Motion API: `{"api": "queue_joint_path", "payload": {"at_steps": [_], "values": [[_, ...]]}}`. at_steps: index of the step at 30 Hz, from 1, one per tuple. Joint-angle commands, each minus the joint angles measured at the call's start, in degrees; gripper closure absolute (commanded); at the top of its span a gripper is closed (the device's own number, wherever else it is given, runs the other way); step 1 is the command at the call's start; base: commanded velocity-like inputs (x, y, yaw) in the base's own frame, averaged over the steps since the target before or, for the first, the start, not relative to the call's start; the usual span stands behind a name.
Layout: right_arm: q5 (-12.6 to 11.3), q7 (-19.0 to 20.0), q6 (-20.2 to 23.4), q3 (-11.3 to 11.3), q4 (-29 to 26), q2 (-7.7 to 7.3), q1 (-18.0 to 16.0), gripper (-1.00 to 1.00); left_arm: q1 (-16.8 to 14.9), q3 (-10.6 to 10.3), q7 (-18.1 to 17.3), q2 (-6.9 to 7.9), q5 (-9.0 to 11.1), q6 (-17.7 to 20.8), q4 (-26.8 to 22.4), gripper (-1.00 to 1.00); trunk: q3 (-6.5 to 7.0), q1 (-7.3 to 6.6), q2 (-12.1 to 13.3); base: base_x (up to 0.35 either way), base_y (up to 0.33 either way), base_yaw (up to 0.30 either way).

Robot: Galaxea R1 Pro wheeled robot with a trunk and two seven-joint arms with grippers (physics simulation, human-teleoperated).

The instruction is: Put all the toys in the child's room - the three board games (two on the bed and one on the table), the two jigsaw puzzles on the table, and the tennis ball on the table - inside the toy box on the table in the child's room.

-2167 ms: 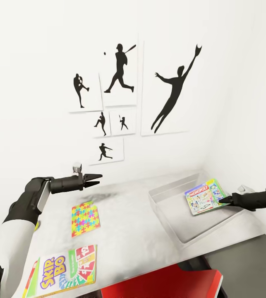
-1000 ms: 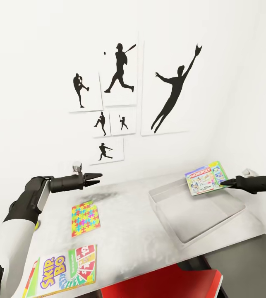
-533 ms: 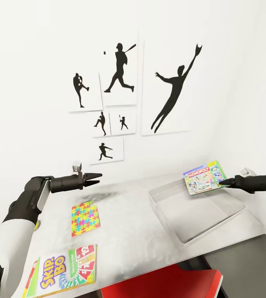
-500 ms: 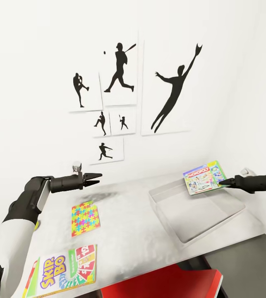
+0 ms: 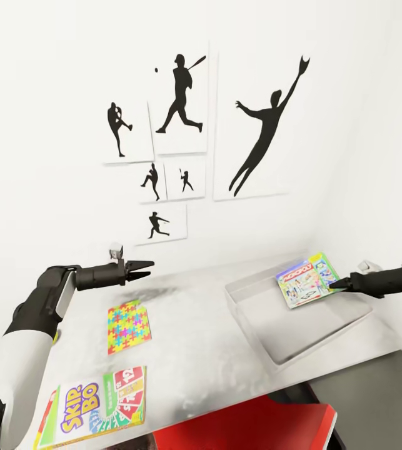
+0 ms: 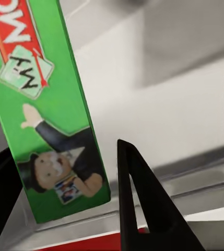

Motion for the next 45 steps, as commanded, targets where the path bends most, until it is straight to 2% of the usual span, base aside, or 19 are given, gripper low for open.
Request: {"api": "queue_joint_path", "payload": {"at_steps": [1,45], "values": [[-0.41,-0.04,0.38,0.44,0.08,-0.09,-0.12,1.0,-0.07,0.02,-0.16,0.02,0.07,0.4,0.0,-1.0,-0.22,0.03,-0.14,0.0,0.0,0.0],[-0.35,-0.15,0.38,0.71,0.04,-1.14,-0.35,1.0,-0.64,0.02,-0.32,0.13,0.09,0.4,0.0,-1.0,-4.38,0.03,-0.14,0.0,0.0,0.0]]}}
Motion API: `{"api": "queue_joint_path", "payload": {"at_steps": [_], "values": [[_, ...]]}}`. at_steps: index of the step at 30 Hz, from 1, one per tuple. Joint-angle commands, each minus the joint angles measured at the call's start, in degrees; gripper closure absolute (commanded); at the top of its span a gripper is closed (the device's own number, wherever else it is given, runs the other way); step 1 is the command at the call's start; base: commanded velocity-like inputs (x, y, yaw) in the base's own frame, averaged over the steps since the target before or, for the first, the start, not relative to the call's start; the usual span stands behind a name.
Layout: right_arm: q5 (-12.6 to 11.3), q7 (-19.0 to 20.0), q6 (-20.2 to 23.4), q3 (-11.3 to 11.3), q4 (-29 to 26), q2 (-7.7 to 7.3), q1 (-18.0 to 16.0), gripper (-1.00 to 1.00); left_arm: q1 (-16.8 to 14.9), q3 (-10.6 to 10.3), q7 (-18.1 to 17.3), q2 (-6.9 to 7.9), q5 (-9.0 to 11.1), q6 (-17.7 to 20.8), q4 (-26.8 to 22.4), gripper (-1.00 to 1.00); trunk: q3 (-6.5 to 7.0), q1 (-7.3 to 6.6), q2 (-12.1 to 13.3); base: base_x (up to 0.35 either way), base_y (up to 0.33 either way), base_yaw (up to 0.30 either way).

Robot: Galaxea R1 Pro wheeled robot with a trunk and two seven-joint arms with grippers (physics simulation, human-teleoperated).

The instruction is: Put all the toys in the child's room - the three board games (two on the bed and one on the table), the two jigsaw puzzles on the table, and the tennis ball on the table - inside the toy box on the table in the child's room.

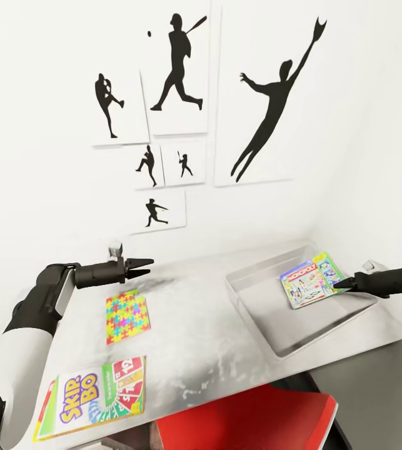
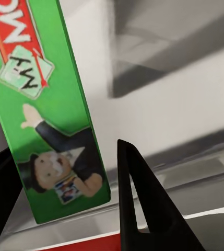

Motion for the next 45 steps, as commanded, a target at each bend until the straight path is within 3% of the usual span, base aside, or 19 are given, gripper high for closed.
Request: {"api": "queue_joint_path", "payload": {"at_steps": [1,7,13,19,32,45], "values": [[-0.37,-0.1,0.35,0.3,-0.03,-0.08,-0.09,1.0,-0.06,0.01,-0.12,0.01,0.07,0.4,0.0,-1.0,-0.21,0.03,-0.13,0.0,0.0,0.0],[-0.37,-0.36,0.35,0.27,-0.17,-0.28,-0.09,1.0,-0.11,0.01,-0.12,-0.02,0.07,0.4,0.0,-1.0,-0.78,0.03,-0.13,0.0,0.0,0.0],[-0.43,-0.56,0.35,-0.07,-0.4,-1.92,-0.09,1.0,-0.12,0.01,-0.12,0.08,0.07,0.4,0.0,-1.0,-1.31,0.03,-0.13,0.0,0.0,0.0],[-0.46,-0.7,0.35,-0.21,-0.46,-2.46,-0.09,1.0,-0.12,0.01,-0.12,-0.03,0.07,0.4,0.0,-1.0,-1.45,0.03,-0.13,0.0,0.0,0.0],[-0.39,-0.81,0.35,-0.38,-0.47,-1.87,-0.09,1.0,-0.2,0.03,-0.12,-0.08,0.07,0.4,0.0,-1.0,-1.52,0.03,-0.13,0.0,0.0,0.0],[-0.41,-2.62,0.35,-0.4,-0.47,-1.64,-0.09,1.0,-0.27,0.03,-0.12,-0.08,0.07,0.4,0.0,-1.0,-2.61,0.03,-0.13,0.0,0.0,0.0]]}}
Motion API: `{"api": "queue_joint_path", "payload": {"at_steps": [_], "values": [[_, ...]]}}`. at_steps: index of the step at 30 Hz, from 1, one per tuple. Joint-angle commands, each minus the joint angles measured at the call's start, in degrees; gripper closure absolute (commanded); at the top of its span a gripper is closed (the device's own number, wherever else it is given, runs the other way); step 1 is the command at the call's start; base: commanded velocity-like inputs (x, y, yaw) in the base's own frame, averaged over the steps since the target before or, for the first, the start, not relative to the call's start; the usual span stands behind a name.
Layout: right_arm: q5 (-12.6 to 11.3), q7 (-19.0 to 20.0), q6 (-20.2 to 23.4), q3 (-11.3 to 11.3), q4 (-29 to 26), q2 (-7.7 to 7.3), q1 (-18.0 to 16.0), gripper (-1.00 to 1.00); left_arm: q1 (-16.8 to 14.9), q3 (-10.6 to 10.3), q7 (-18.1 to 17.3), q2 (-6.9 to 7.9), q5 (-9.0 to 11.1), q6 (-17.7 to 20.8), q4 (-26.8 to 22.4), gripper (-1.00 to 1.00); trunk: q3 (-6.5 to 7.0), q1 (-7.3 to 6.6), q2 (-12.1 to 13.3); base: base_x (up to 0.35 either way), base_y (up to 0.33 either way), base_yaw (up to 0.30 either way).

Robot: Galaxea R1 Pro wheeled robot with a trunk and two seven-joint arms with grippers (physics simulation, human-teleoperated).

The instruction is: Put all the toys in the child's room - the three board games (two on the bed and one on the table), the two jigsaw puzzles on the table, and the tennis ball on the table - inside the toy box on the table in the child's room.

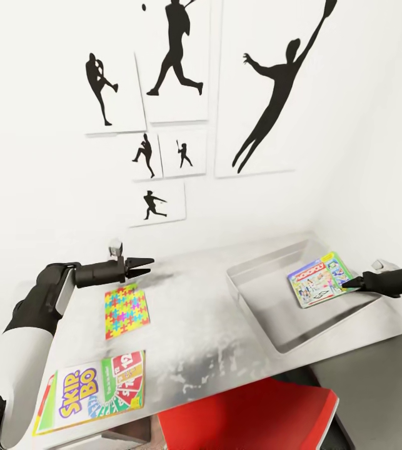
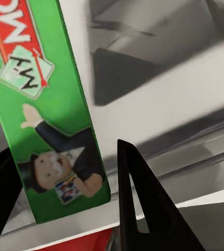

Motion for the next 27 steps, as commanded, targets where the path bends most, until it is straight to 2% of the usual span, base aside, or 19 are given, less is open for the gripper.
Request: {"api": "queue_joint_path", "payload": {"at_steps": [1,13,27], "values": [[-0.4,-0.16,0.35,0.3,-0.01,-0.06,-0.09,1.0,-0.06,0.01,-0.12,0.01,0.07,0.4,0.0,-1.0,-0.21,0.03,-0.12,0.0,0.0,0.0],[-0.44,-0.44,0.35,0.28,-0.01,-0.09,-0.09,1.0,-0.08,0.03,-0.12,0.01,0.07,0.4,0.0,-1.0,-1.31,0.03,-0.12,0.0,0.0,0.0],[-0.44,-0.44,0.35,0.21,-0.01,-0.07,-0.09,1.0,-0.08,0.0,-0.12,0.01,0.07,0.4,0.0,-1.0,-1.47,0.03,-0.12,0.0,0.0,0.0]]}}
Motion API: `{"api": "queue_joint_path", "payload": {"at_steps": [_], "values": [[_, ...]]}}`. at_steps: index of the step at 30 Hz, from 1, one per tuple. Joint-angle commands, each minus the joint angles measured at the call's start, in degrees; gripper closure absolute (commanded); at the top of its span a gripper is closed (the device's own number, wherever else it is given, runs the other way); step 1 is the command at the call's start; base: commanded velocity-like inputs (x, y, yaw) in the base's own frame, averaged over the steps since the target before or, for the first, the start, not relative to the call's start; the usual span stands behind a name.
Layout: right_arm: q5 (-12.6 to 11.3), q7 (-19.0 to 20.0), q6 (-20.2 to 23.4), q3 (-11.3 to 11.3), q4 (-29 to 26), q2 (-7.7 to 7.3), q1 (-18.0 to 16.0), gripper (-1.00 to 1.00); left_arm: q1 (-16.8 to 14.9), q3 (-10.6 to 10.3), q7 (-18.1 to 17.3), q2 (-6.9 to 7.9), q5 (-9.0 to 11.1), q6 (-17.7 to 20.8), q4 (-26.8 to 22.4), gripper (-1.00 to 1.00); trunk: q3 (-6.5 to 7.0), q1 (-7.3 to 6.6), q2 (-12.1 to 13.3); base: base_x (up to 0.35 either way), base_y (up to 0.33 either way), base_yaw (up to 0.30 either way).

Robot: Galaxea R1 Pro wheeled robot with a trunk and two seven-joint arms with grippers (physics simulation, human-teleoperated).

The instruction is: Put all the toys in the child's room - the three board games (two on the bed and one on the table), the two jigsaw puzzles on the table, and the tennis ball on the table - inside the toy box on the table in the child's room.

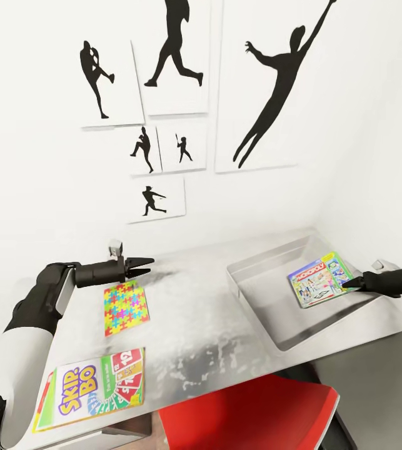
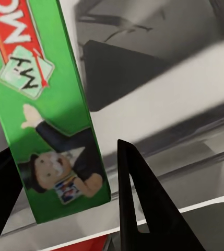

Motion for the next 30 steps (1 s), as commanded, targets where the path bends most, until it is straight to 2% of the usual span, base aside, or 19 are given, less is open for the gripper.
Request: {"api": "queue_joint_path", "payload": {"at_steps": [1,10,16,17,30], "values": [[-0.37,-0.07,0.34,0.3,-0.01,-0.08,-0.08,1.0,-0.05,0.03,-0.12,0.01,0.06,0.4,0.0,-1.0,-0.11,0.03,-0.12,0.0,0.0,0.0],[-0.37,-0.16,0.34,0.3,-0.01,-0.01,-0.08,1.0,-0.05,0.01,-0.12,0.09,0.06,0.4,0.0,-1.0,-0.11,0.03,-0.12,0.0,0.0,0.0],[-0.37,-1.95,0.34,0.3,-0.01,-0.01,-0.08,1.0,-0.05,0.01,-0.12,0.02,0.06,0.4,0.0,-1.0,-0.11,0.03,-0.12,0.0,0.0,0.0],[-0.4,-2.43,0.34,0.3,0.02,-0.01,-0.08,-1.0,-0.05,0.01,-0.12,0.01,0.06,0.4,0.0,-1.0,-0.11,0.03,-0.12,0.0,0.0,0.0],[-0.49,-3.31,0.34,0.23,-0.01,0.06,-0.08,-1.0,-0.05,0.01,-0.12,0.01,0.06,0.4,0.0,-1.0,-0.11,0.03,-0.12,0.0,0.0,0.0]]}}
